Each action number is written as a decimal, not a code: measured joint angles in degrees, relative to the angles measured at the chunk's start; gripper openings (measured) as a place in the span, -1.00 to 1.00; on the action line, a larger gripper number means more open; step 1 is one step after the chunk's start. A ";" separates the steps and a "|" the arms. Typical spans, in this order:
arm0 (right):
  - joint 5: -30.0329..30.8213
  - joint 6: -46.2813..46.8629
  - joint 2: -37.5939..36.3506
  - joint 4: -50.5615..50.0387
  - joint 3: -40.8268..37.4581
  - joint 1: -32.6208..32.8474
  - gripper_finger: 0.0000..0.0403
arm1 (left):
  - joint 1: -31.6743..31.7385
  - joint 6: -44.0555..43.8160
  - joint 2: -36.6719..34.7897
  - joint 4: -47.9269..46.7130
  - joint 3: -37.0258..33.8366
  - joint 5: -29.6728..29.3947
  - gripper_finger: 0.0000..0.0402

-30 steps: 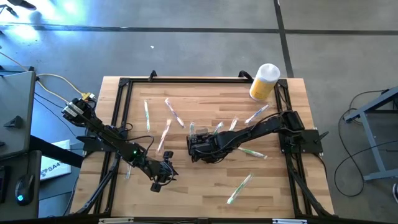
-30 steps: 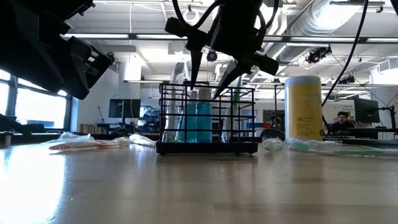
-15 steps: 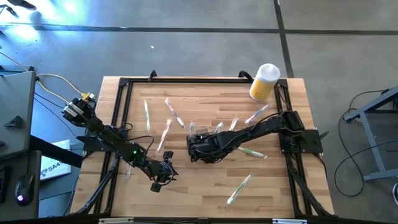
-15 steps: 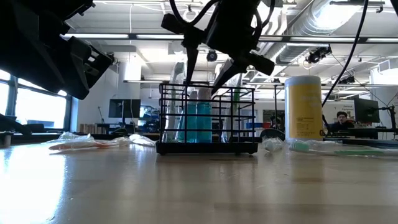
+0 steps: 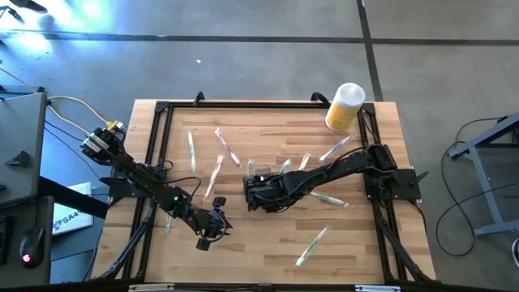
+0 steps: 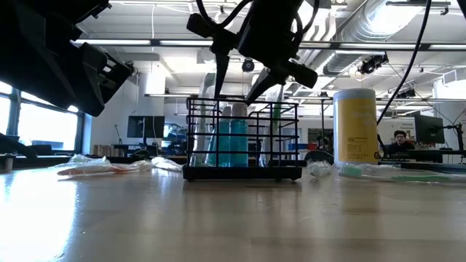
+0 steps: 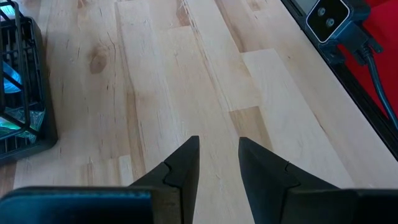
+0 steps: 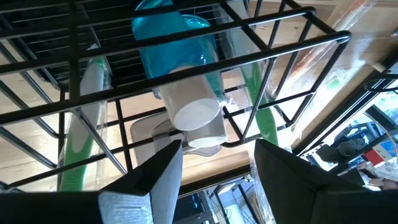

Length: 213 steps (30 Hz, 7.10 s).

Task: Pick & Place toothbrushing station
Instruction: Put the orange toothbrush into the black mesh organizer

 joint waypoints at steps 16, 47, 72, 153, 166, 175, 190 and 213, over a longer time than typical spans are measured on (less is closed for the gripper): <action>0.52 -0.83 0.00 0.04 0.00 -0.81 -0.04 | 0.00 0.00 0.00 0.02 0.00 0.00 -0.47; -0.22 -1.38 0.00 3.13 0.02 -0.76 -0.04 | 0.00 0.00 -0.01 0.00 0.00 0.00 -0.47; -0.97 -2.49 0.00 5.95 0.07 0.37 -0.04 | 0.00 -0.04 -0.02 -0.22 0.00 0.00 -0.47; 18.50 139.53 -34.78 -32.59 -26.44 34.39 -0.04 | 0.46 -21.94 -3.67 -26.31 18.17 -16.45 -0.47; 4.94 141.69 -34.85 -10.56 -38.35 34.88 -0.04 | 16.08 -31.15 -4.35 -71.22 30.32 -7.26 -0.47; -1.41 142.36 -34.84 -4.81 -41.61 34.88 -0.04 | 29.99 -23.69 -4.35 -65.53 25.00 4.20 -0.47; -1.89 139.40 -34.84 -5.25 -42.03 34.88 -0.04 | 37.66 -37.44 -4.31 -43.48 5.80 5.88 -0.47; 2.59 139.64 -34.84 -5.06 -42.03 34.88 -0.04 | 37.51 -40.74 4.43 -41.09 5.67 4.57 -0.47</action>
